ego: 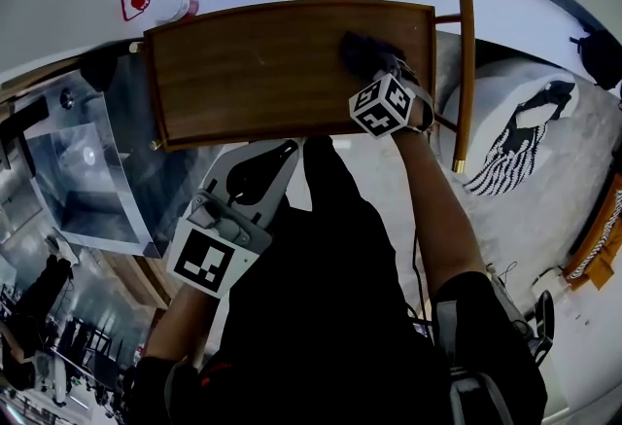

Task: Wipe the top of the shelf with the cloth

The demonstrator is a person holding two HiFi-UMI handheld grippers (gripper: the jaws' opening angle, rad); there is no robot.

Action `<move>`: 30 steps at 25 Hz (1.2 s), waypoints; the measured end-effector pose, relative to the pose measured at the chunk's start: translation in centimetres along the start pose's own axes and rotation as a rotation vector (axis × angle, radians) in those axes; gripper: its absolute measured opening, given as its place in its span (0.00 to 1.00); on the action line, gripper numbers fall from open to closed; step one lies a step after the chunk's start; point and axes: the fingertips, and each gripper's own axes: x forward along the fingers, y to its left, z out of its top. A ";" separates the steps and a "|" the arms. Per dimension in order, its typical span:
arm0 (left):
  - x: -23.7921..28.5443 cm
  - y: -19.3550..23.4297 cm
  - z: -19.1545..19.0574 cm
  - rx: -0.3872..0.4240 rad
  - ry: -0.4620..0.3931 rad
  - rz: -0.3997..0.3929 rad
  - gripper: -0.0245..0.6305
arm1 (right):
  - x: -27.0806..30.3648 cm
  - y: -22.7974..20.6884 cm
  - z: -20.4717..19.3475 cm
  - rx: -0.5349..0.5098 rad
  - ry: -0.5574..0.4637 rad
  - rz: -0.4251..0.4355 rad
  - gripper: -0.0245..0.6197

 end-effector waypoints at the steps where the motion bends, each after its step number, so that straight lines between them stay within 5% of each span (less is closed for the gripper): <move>1: 0.2 -0.1 0.1 0.000 0.002 -0.002 0.07 | -0.1 -0.3 -0.3 0.003 0.003 -0.003 0.11; 21: -1.3 0.5 0.3 -0.002 -0.004 0.008 0.07 | -0.9 -3.0 -2.8 0.090 0.061 -0.069 0.11; 30: -7.5 3.8 -0.8 -0.019 -0.036 0.068 0.07 | -1.2 2.2 4.8 0.022 -0.003 -0.051 0.11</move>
